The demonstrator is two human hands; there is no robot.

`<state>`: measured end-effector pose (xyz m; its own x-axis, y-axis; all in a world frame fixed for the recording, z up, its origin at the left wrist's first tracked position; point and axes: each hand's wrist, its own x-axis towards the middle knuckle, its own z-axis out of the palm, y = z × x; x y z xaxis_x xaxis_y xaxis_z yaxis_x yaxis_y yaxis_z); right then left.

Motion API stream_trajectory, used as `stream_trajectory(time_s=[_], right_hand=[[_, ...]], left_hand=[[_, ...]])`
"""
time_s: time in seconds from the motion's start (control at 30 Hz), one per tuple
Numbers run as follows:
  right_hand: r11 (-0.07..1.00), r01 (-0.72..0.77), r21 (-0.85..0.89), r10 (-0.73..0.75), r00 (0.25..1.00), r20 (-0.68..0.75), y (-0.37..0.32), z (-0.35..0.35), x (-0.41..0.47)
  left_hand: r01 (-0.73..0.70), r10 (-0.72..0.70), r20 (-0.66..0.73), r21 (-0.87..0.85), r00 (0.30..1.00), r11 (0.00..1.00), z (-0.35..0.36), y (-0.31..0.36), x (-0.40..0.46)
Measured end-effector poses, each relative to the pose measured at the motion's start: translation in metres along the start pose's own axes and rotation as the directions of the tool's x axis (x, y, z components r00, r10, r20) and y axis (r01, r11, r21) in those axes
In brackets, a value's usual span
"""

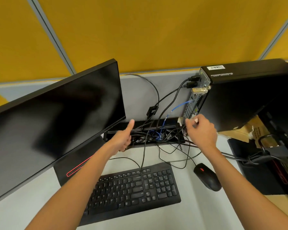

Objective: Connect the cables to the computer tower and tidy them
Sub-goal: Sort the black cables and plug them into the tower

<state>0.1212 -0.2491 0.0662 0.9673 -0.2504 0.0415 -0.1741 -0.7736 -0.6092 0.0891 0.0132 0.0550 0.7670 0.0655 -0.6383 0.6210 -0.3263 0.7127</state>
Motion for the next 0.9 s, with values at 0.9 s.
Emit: stream_trajectory(time_s=[0.9], right_hand=[[0.851, 0.136, 0.507, -0.522, 0.331, 0.786, -0.041, -0.007, -0.009]], left_hand=[[-0.321, 0.283, 0.775, -0.109, 0.565, 0.941, 0.017, 0.041, -0.025]])
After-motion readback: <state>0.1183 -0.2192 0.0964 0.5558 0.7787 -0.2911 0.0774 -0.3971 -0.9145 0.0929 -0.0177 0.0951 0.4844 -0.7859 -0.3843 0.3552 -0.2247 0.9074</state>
